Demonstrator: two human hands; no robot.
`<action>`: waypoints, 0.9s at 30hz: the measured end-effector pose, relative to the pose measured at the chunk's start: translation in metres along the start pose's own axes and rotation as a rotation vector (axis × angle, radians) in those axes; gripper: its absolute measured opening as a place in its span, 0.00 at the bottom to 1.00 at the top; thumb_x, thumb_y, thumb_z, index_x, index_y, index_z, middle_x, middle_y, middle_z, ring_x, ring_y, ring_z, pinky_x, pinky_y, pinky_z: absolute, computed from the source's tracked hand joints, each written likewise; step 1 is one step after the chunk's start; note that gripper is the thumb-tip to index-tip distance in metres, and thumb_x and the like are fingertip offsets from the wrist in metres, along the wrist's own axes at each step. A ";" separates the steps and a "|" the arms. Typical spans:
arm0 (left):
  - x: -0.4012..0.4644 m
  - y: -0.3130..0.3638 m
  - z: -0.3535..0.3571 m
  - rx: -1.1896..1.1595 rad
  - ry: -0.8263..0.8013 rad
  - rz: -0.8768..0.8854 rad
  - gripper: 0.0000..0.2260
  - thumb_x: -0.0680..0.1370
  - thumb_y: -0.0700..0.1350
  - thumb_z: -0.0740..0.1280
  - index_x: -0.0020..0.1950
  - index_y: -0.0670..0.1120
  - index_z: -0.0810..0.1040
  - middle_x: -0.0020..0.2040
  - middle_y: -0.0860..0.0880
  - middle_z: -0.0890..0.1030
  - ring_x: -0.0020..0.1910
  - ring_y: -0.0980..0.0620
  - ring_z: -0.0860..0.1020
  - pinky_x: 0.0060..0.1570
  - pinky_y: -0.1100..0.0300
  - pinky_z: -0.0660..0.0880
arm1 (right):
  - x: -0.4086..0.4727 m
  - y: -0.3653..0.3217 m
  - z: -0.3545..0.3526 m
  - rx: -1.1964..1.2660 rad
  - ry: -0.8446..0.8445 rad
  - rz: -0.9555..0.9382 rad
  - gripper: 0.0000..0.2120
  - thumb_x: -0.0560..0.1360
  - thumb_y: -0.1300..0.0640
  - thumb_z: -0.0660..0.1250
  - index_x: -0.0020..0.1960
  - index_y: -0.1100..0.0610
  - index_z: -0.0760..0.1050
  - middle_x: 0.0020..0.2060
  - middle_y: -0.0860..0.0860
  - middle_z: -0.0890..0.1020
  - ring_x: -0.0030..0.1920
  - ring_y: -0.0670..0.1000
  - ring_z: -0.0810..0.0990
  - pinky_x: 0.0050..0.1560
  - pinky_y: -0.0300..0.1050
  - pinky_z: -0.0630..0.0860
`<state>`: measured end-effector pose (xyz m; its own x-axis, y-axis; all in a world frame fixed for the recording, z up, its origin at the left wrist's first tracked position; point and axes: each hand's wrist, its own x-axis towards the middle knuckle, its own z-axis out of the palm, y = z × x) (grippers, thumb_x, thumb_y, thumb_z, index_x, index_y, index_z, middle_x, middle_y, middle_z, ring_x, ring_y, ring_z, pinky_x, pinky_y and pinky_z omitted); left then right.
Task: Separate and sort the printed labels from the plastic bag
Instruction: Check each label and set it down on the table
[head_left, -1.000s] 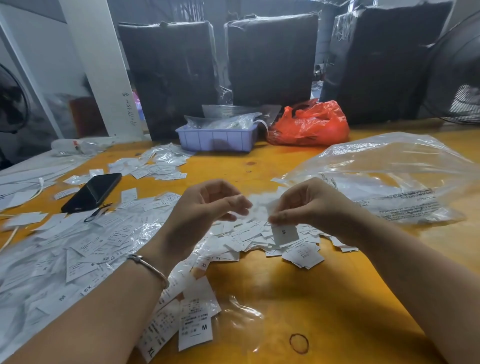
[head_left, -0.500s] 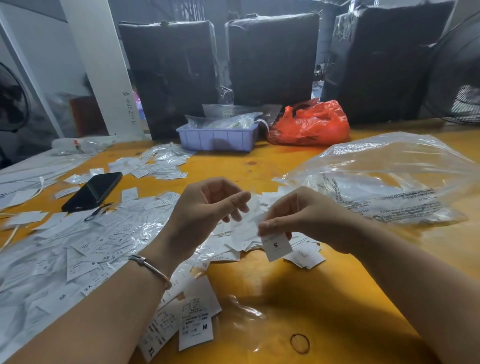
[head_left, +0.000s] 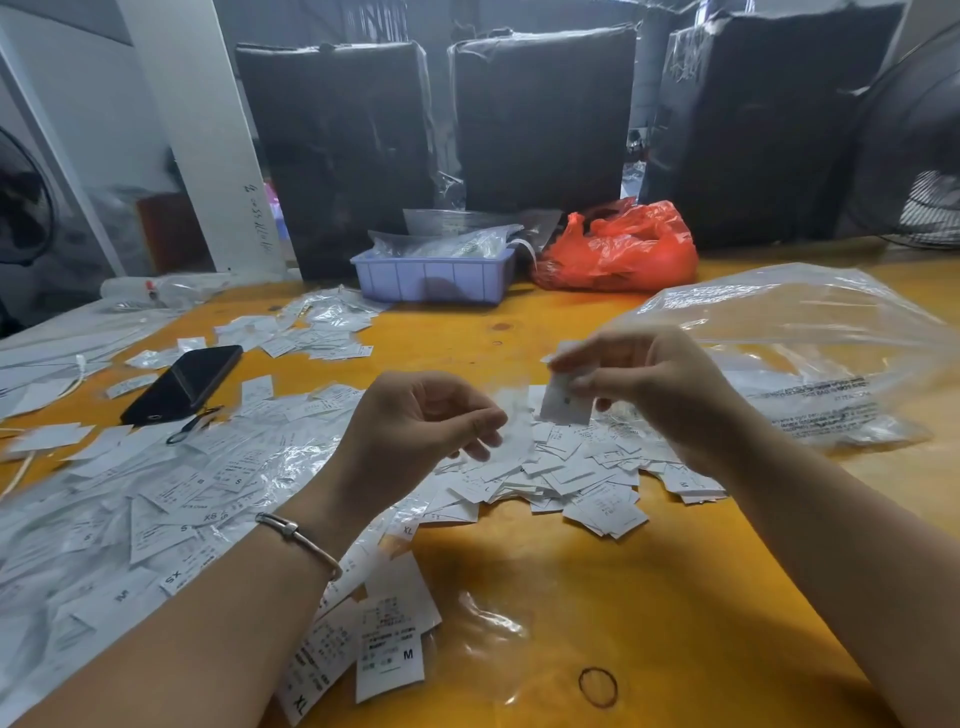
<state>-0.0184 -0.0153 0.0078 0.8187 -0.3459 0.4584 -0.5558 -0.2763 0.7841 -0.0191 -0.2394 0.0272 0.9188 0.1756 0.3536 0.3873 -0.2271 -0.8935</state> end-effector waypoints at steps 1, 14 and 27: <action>0.000 0.000 0.001 0.033 -0.006 0.021 0.09 0.70 0.46 0.72 0.43 0.41 0.83 0.36 0.47 0.85 0.33 0.50 0.84 0.33 0.64 0.78 | 0.000 -0.001 -0.002 0.047 0.080 -0.019 0.14 0.70 0.70 0.69 0.51 0.55 0.82 0.39 0.52 0.85 0.36 0.45 0.80 0.35 0.35 0.74; 0.000 -0.002 0.004 0.037 -0.036 0.074 0.09 0.67 0.44 0.75 0.41 0.38 0.83 0.35 0.46 0.84 0.32 0.52 0.83 0.34 0.64 0.79 | -0.010 -0.018 0.011 0.146 0.063 -0.270 0.13 0.61 0.60 0.75 0.43 0.58 0.77 0.37 0.48 0.84 0.41 0.47 0.83 0.43 0.40 0.80; 0.001 -0.002 0.002 0.061 -0.008 0.065 0.11 0.67 0.46 0.75 0.41 0.38 0.83 0.34 0.47 0.84 0.32 0.51 0.83 0.34 0.63 0.79 | -0.011 -0.020 0.015 -0.289 0.194 -0.433 0.09 0.67 0.65 0.76 0.43 0.57 0.78 0.39 0.46 0.83 0.41 0.46 0.82 0.40 0.47 0.80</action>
<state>-0.0170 -0.0167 0.0055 0.7798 -0.3717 0.5038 -0.6154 -0.3070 0.7260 -0.0379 -0.2225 0.0369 0.6578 0.1381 0.7404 0.7127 -0.4320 -0.5526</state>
